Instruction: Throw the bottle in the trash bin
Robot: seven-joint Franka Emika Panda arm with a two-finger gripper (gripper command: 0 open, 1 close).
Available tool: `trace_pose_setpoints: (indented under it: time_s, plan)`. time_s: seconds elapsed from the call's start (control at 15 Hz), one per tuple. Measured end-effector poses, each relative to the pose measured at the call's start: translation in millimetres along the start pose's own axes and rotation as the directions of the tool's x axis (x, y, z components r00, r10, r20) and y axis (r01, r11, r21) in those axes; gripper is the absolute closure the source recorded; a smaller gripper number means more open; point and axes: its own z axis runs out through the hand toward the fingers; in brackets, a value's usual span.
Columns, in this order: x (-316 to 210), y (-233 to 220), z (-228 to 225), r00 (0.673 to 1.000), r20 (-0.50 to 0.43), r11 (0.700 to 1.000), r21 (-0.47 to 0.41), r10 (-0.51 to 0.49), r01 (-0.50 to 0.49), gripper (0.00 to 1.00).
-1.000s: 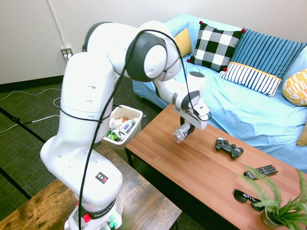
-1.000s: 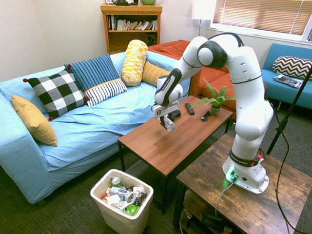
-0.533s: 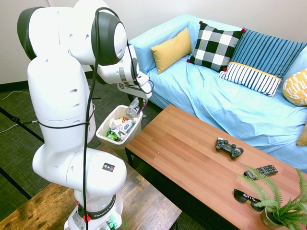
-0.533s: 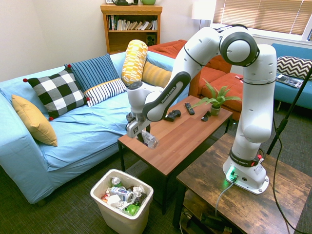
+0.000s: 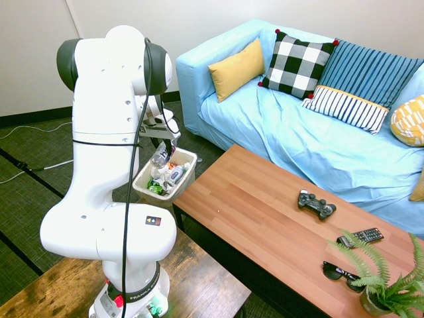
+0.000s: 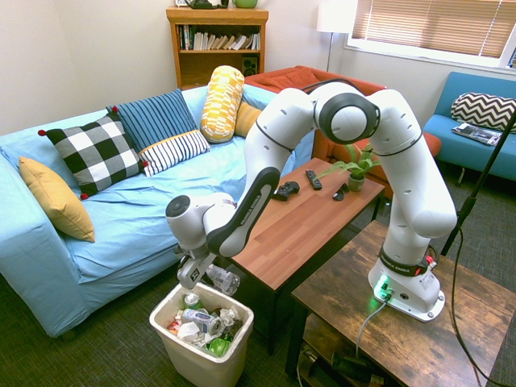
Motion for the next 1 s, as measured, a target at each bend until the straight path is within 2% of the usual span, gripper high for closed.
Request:
trace_pose_setpoints:
  time_s: [0.47,1.0]
  plan:
    - [14,-21,16,1.000,-0.010,1.000,-0.007,0.017,-0.017,0.00]
    - [29,-33,-1,0.998,-0.010,0.998,0.016,0.061,-0.061,0.00]
